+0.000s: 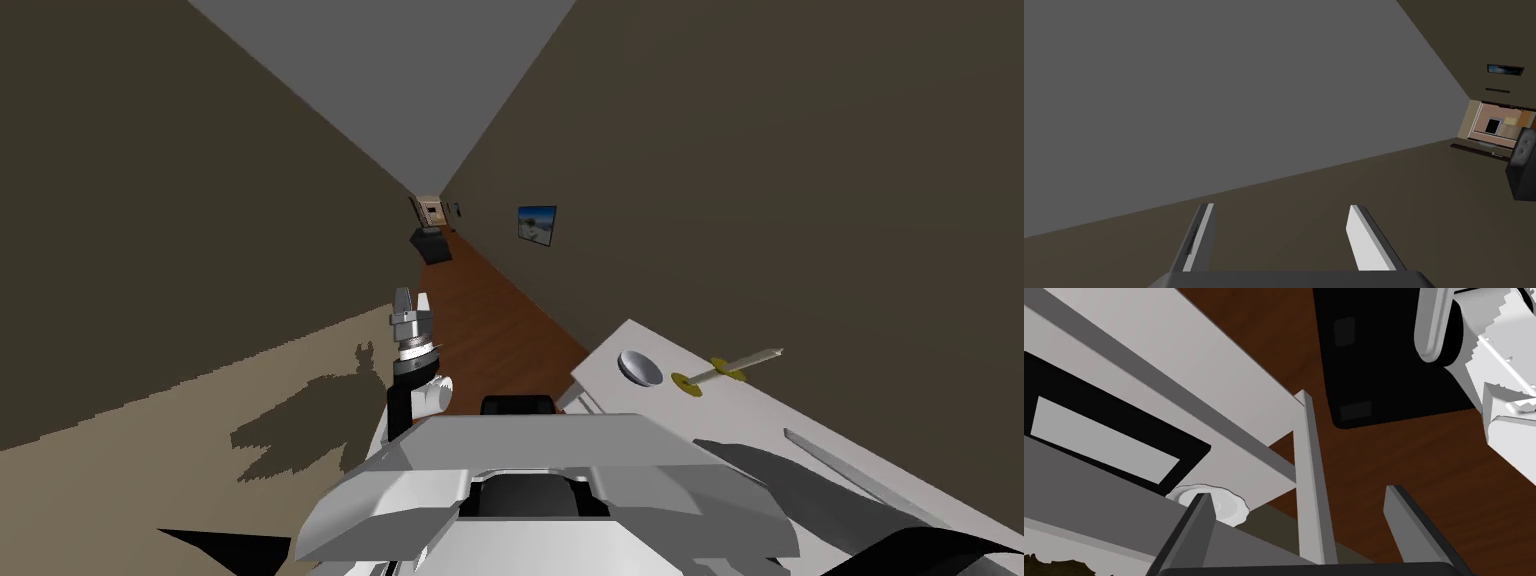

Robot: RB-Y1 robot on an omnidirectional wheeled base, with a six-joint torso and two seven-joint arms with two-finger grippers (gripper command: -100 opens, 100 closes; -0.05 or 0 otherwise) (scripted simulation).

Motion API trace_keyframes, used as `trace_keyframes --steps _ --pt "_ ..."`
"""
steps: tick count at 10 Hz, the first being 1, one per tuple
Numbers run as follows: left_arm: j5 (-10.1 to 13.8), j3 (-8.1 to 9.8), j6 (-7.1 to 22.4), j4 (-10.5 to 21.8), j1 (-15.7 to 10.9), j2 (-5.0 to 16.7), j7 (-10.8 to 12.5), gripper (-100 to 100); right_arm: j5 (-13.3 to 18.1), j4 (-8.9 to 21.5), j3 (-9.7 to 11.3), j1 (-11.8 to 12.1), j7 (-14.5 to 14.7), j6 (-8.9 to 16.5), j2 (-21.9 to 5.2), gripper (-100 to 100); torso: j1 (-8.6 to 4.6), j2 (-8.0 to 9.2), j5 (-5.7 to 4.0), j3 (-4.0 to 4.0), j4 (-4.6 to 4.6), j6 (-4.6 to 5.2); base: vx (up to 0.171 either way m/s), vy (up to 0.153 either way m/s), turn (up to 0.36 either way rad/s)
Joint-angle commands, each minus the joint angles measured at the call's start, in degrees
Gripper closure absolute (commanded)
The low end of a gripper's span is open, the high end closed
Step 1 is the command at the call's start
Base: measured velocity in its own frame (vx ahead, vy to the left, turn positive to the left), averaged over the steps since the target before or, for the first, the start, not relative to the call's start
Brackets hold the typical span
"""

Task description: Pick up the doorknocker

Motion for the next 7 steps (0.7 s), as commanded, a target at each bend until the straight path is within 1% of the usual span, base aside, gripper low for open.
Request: trace_keyframes --steps 1,3,4,5,6,7 --pt "0.0 0.00 0.0 0.0 0.0 0.0 0.0 0 0.3 -0.7 0.2 2.8 -0.3 0.9 -2.3 -100 0.00 0.00 0.00 0.00 0.00 0.00 0.087 -0.022 0.133" --pt "0.0 0.00 0.0 0.0 0.0 0.0 0.0 0 2.3 3.8 0.8 5.0 0.1 2.3 -5.0 -100 0.07 0.08 0.03 0.03 0.00 0.00 0.082 -0.016 0.321" --pt "0.0 0.00 0.0 0.0 0.0 0.0 0.0 0 3.2 5.9 1.1 5.7 0.2 2.9 -6.3 -100 0.03 0.02 0.02 0.01 0.00 0.02 0.095 -0.044 0.390" --pt "0.0 0.00 0.0 0.0 0.0 0.0 0.0 0 3.2 5.9 1.1 5.7 0.2 2.9 -6.3 -100 -0.07 0.00 0.01 -0.01 -0.01 -0.02 0.059 -0.057 0.300" --pt "0.0 0.01 0.0 0.0 0.0 0.0 0.0 0 4.0 7.8 1.4 6.2 0.2 3.4 -7.4 -100 -0.06 0.08 -0.01 0.03 0.01 0.03 0.062 -0.056 0.304" --pt "0.0 0.01 0.0 0.0 0.0 0.0 0.0 0 4.7 9.5 1.7 6.3 0.2 4.0 -8.3 -100 -0.06 0.08 0.00 0.04 0.01 0.01 0.061 -0.070 0.451"
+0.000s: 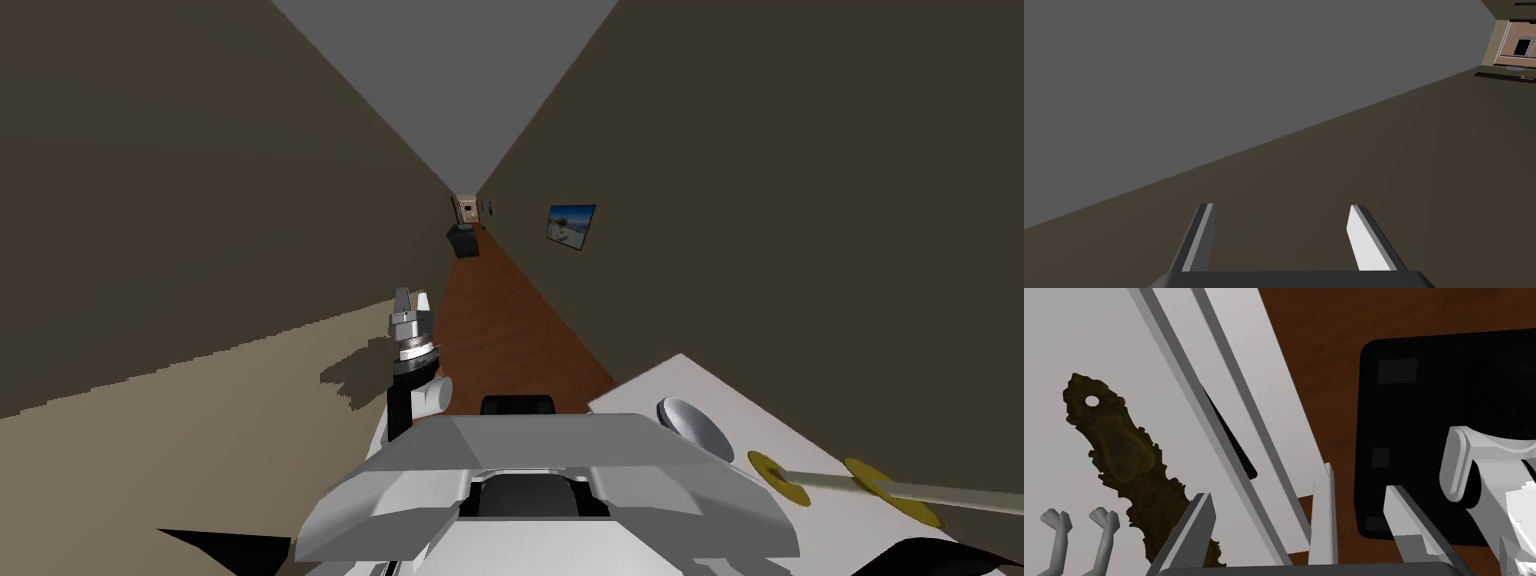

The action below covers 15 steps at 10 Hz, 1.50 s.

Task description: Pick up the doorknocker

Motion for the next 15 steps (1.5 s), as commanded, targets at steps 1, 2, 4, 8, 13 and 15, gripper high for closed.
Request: trace_keyframes --steps 1,2,4,8,13,15 --pt "0.0 0.00 0.0 0.0 0.0 0.0 0.0 0 1.0 2.9 0.9 -0.6 -0.6 1.0 -1.7 -100 0.00 0.00 0.00 0.00 0.00 0.00 0.060 -0.088 0.467" --pt "0.0 0.00 0.0 0.0 0.0 0.0 0.0 0 1.6 4.2 1.3 -1.0 -0.8 1.4 -2.1 -100 -0.08 -0.02 -0.03 -0.01 0.01 0.00 0.062 -0.095 0.470" --pt "0.0 0.01 0.0 0.0 0.0 0.0 0.0 0 2.6 6.1 2.3 -2.4 -1.2 1.7 -2.1 -100 -0.09 -0.04 -0.04 -0.02 0.00 0.05 0.052 -0.085 0.292" --pt "0.0 0.01 0.0 0.0 0.0 0.0 0.0 0 3.7 7.3 5.0 -6.1 -2.1 1.3 0.4 -100 0.26 0.11 0.03 0.07 0.03 0.11 0.013 -0.032 0.188" --pt "0.0 0.00 0.0 0.0 0.0 0.0 0.0 0 2.8 11.4 6.1 -9.7 -2.6 1.6 1.7 -100 0.35 0.36 0.05 0.20 0.08 0.12 -0.033 -0.005 0.064" --pt "0.0 0.00 0.0 0.0 0.0 0.0 0.0 0 2.7 11.8 6.3 -10.1 -2.7 1.6 1.8 -100 0.38 0.42 0.06 0.25 0.10 0.13 -0.047 -0.004 0.044"
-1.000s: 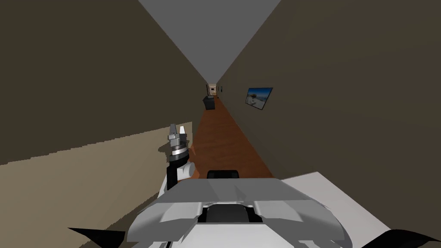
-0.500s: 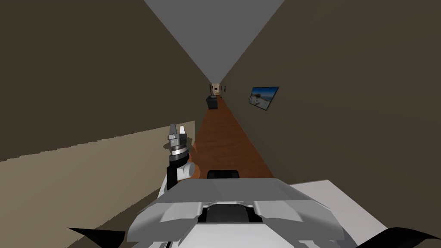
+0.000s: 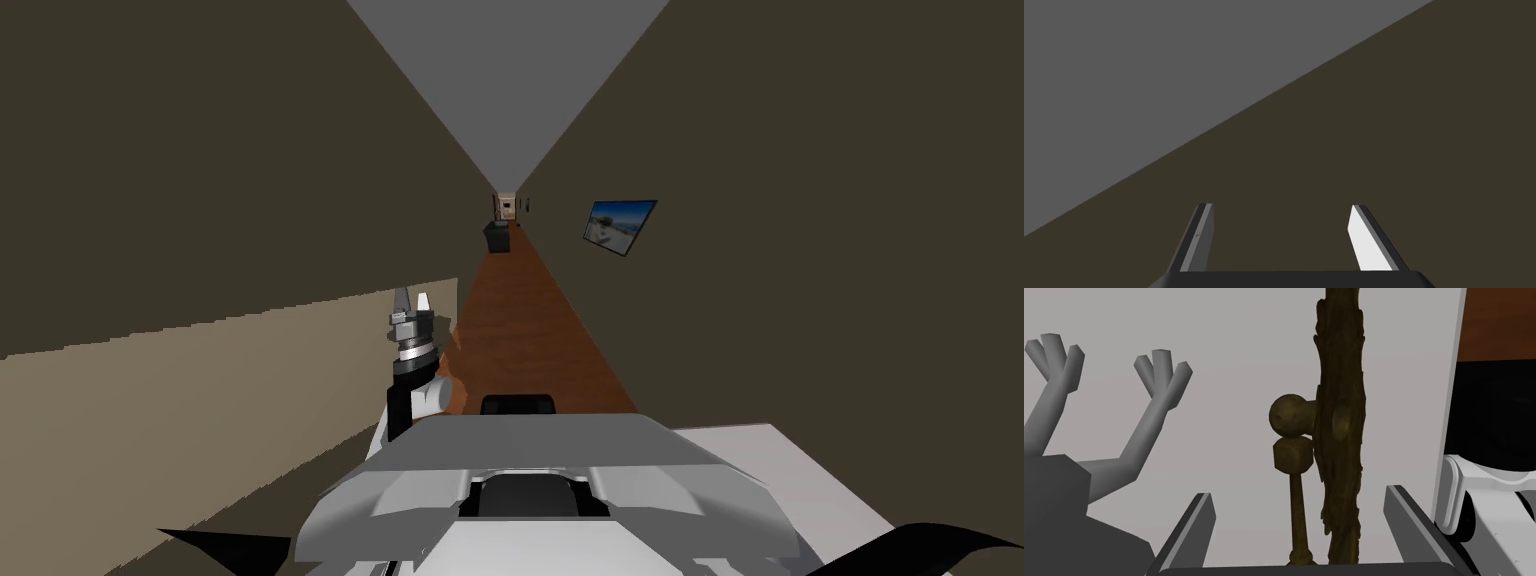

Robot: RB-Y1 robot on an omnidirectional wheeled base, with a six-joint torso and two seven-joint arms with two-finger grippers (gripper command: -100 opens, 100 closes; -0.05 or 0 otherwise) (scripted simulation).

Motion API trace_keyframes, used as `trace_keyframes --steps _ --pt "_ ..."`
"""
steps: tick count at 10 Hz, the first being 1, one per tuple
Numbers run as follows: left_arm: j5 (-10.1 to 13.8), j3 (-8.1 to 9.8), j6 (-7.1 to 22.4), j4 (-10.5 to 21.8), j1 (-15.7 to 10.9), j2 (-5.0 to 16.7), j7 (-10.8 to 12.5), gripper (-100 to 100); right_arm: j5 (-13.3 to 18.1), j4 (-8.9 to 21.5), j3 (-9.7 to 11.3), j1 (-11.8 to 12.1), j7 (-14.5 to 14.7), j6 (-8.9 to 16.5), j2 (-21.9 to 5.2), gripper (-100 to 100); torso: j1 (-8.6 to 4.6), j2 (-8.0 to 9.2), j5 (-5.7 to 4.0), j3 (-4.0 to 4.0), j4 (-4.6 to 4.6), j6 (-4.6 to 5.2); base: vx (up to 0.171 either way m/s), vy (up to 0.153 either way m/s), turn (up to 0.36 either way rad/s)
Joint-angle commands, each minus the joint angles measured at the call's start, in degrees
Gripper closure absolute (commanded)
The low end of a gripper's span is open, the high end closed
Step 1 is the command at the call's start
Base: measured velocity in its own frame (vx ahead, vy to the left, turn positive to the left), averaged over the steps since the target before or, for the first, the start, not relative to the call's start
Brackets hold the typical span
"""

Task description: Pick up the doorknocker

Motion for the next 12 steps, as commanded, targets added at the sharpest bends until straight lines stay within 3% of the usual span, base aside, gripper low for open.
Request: trace_keyframes --steps 1,5,6,7,10,11,12 --pt "0.0 0.00 0.0 0.0 0.0 0.0 0.0 0 0.0 0.0 0.0 0.0 0.0 0.0 0.0 100 0.00 0.00 0.00 0.00 0.00 0.00 -0.005 0.001 -0.007" --pt "0.0 0.00 0.0 0.0 0.0 0.0 0.0 0 0.0 0.0 0.0 0.0 0.0 0.0 0.0 100 0.00 -0.12 0.01 -0.07 -0.02 -0.02 0.000 0.000 0.000" --pt "0.0 0.00 0.0 0.0 0.0 0.0 0.0 0 0.0 0.0 0.0 0.0 0.0 0.0 0.0 0 0.00 -0.13 0.00 -0.07 -0.02 -0.01 0.000 0.000 0.000" --pt "0.0 0.00 0.0 0.0 0.0 0.0 0.0 0 0.4 -1.6 -0.7 1.6 0.4 -0.2 -0.6 100 0.00 -0.13 0.00 -0.07 -0.02 -0.01 0.045 0.003 -0.101" --pt "0.0 0.00 0.0 0.0 0.0 0.0 0.0 0 1.0 -4.4 -1.8 4.4 0.8 -0.5 -1.8 100 0.06 -0.37 0.03 -0.21 -0.08 0.01 0.062 0.005 -0.092" --pt "0.0 0.00 0.0 0.0 0.0 0.0 0.0 0 0.8 -3.4 -1.7 3.6 0.8 -0.6 -1.5 100 0.07 -0.35 0.04 -0.21 -0.08 -0.01 0.021 0.006 -0.013" --pt "0.0 0.00 0.0 0.0 0.0 0.0 0.0 0 0.8 -3.5 -1.8 3.7 0.8 -0.7 -1.5 0 0.05 -0.27 0.02 -0.16 -0.05 -0.02 0.000 0.000 0.000"
